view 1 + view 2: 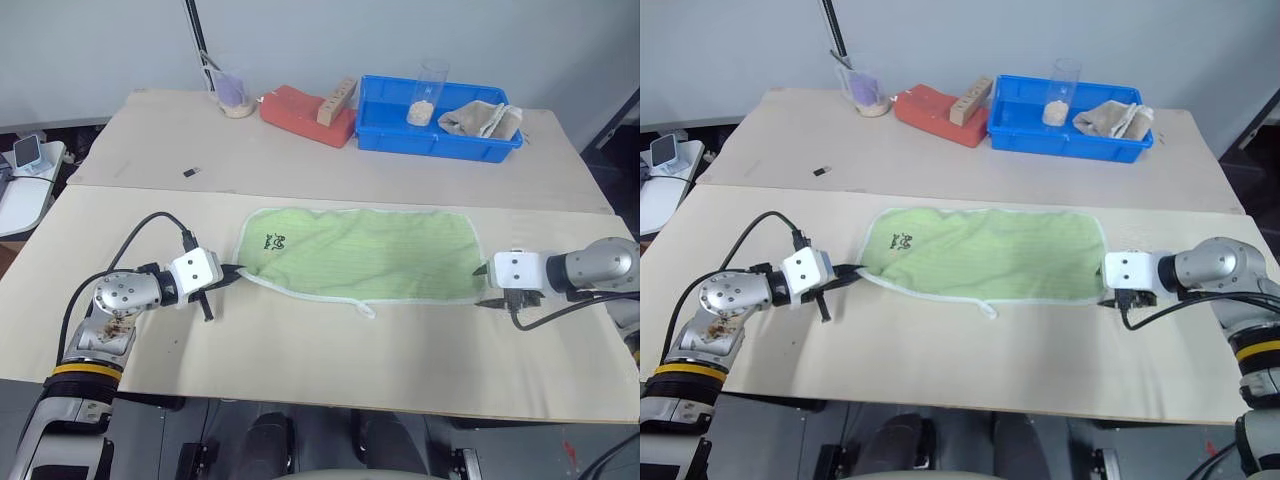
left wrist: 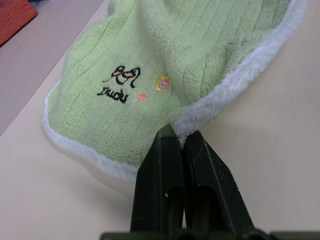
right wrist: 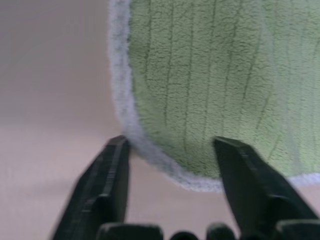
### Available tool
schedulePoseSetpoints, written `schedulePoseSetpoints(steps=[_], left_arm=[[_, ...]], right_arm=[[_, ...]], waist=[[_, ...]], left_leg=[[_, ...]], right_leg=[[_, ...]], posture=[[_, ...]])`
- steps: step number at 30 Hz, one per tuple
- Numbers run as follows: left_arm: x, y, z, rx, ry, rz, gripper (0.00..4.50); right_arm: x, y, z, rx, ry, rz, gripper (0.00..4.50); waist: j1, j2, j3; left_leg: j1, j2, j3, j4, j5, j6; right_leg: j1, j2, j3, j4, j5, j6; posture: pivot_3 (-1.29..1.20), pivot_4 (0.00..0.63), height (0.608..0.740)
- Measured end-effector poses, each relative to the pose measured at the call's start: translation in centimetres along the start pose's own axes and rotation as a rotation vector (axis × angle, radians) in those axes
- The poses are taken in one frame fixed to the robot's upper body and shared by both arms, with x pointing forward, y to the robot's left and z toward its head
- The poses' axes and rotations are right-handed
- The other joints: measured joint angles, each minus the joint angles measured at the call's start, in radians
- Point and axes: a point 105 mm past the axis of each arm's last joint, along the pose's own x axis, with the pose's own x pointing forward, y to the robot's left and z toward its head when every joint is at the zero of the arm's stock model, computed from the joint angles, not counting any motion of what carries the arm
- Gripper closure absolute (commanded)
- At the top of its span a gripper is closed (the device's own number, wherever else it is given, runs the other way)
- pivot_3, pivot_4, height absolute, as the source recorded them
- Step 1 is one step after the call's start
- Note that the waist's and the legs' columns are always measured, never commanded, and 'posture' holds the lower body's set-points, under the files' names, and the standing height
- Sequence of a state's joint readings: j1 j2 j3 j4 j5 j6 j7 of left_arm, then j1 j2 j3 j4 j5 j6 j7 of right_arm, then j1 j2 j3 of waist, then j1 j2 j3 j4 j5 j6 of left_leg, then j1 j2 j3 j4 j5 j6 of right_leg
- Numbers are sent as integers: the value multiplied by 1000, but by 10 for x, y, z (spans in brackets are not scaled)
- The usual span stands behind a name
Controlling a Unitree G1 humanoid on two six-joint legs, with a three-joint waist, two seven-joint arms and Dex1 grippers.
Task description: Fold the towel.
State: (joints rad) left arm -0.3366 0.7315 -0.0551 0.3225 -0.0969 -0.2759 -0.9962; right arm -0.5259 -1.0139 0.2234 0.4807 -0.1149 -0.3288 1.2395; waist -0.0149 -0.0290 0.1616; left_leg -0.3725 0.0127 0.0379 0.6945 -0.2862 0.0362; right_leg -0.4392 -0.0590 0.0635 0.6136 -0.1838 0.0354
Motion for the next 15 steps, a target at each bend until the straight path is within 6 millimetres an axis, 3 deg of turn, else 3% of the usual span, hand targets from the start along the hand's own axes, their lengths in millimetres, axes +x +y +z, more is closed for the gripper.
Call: schedulePoseSetpoints(steps=[5, 8, 11, 13, 15], left_arm=[[0, 0, 0, 2, 1, 1, 4500], [-3, -1, -2, -9, 9, -11, 4500], [-16, -4, -14, -136, 72, -76, 4500], [-19, 5, -15, -228, 74, -69, 4500], [-16, 34, -4, -279, 23, -1, 4500]], right_arm=[[3, 4, 2, 18, -31, 20, 4480], [2, 9, 3, 71, -65, 39, 4480], [-8, 10, 5, 184, -118, 60, 4480], [-20, -3, 4, 251, -132, 13, 4480], [-34, -30, 13, 276, -171, -85, 4480]], waist=[[-1, 0, 0], [0, 0, 0], [-1, 0, 0], [-1, 0, 0], [2, 0, 1]], left_leg=[[1, 0, 0, 0, 0, 0], [0, 0, -1, 0, 0, 0], [0, 0, -1, 0, 0, 0], [0, 0, -1, 1, 0, 0], [0, 0, -1, 3, 0, 0]], right_leg=[[0, 0, 0, 1, 0, 0], [0, 0, 0, 2, 0, 0], [-1, 0, 0, 3, 0, 0], [-1, 0, 0, 3, 0, 0], [-1, 0, -1, 3, 0, 0]], posture=[[0, 150, 714], [0, 150, 714], [0, 150, 714], [0, 150, 714], [0, 150, 714]])
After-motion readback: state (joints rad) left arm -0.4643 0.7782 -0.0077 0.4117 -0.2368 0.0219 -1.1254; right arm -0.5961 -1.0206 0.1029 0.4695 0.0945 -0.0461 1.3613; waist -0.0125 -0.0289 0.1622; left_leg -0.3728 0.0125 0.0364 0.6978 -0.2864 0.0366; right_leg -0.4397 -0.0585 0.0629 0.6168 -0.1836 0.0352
